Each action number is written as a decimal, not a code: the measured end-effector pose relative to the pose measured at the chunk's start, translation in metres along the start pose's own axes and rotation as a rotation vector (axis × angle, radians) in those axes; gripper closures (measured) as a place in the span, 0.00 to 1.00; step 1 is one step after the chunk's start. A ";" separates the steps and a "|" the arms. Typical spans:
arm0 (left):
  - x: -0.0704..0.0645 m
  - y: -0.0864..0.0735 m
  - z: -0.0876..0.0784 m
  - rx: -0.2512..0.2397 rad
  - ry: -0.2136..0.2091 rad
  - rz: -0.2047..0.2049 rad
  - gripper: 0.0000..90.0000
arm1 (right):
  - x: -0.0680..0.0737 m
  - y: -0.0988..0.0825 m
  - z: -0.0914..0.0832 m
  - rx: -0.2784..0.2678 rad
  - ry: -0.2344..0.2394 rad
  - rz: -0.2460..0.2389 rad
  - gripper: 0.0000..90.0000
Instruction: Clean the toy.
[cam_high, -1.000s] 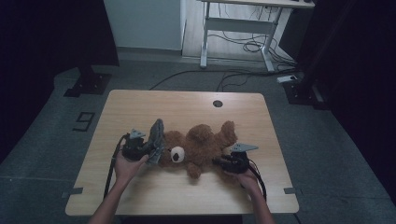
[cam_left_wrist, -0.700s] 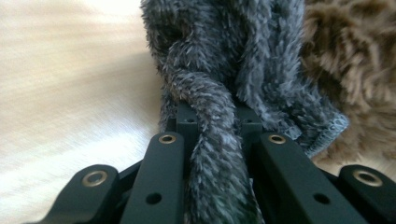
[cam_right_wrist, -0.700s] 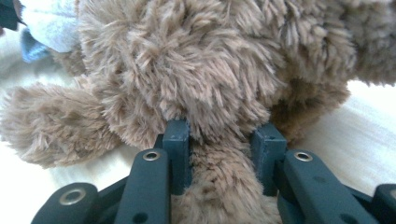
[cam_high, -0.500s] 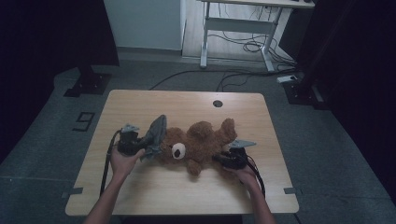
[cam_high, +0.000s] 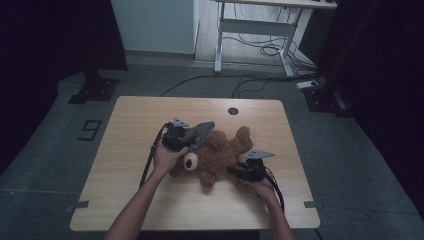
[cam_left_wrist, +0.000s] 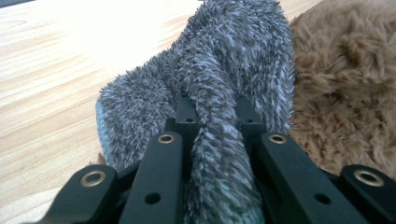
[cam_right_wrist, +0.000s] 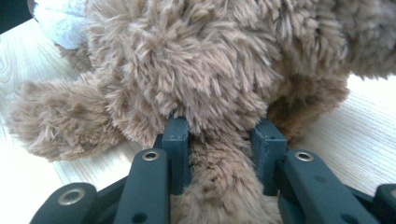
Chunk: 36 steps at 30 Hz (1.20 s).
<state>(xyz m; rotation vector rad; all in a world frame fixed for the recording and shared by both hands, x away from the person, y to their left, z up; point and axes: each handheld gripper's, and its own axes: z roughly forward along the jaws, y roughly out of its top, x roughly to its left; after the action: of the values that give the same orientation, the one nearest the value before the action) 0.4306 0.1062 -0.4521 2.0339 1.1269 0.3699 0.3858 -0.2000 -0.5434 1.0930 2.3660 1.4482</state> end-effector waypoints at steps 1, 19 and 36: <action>0.001 -0.001 -0.001 0.000 -0.006 -0.004 0.85 | 0.000 0.000 0.000 -0.001 0.001 0.000 0.72; -0.014 -0.040 -0.024 -0.055 -0.042 0.022 0.87 | -0.002 0.004 -0.032 -0.063 -0.047 0.023 0.39; -0.039 -0.075 -0.046 -0.113 -0.087 0.075 0.87 | 0.001 0.029 -0.059 -0.217 -0.018 0.011 0.43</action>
<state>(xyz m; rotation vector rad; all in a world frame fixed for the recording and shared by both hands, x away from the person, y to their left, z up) 0.3373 0.1202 -0.4730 1.9771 0.9578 0.3703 0.3709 -0.2332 -0.4889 1.0595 2.1321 1.6458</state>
